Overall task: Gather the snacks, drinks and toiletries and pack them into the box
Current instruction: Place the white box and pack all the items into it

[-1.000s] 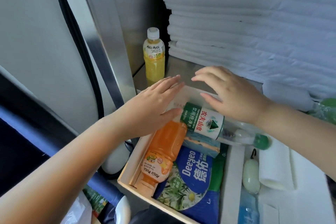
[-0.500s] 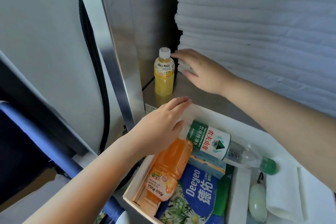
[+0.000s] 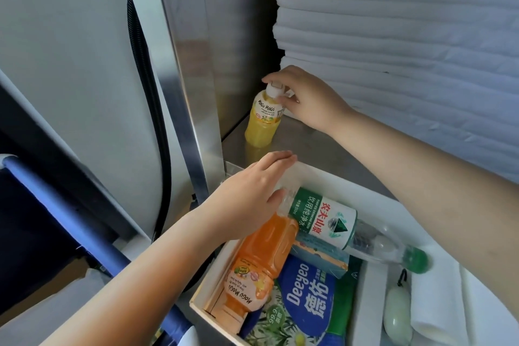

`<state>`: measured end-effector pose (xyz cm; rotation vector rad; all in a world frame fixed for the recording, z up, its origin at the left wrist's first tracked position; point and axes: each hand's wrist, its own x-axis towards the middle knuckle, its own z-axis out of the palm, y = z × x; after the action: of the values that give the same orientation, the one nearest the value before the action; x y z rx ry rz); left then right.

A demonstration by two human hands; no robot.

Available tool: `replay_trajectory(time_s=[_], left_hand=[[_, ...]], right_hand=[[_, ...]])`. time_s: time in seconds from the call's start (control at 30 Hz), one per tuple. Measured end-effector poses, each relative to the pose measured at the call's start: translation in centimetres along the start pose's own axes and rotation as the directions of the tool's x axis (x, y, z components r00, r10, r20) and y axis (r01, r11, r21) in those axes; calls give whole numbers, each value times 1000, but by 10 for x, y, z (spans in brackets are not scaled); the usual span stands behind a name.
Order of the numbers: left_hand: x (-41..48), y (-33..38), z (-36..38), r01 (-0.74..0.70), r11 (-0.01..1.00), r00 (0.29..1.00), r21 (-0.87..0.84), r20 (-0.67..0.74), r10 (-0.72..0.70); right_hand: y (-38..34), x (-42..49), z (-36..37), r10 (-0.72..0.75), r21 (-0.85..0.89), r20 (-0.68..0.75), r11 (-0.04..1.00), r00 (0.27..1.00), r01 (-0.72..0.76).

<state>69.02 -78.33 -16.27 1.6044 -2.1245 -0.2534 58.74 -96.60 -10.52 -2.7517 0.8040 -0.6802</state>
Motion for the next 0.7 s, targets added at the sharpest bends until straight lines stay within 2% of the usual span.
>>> replay_trajectory(time_s=[0.17,0.27,0.53,0.7], left_hand=[[0,2,-1,-2,1000,1000,10,-3,2],[-1,4,-2,-3,1000,1000,16,6,3],[-4,1,-1,-20,995,1000,97,25,18],[0,-2,-3,-32,989,998,148,52,24]], right_hand=[[1,-18,-5,48,-56,-51,997,998,-51],[0,-31,-15,19,-106,-51,994,999,-24],[-14,-88,-71,-6,-163,-234,986,972,-33],[-34,-128,-90,17,-179,-259,982,966,-66]])
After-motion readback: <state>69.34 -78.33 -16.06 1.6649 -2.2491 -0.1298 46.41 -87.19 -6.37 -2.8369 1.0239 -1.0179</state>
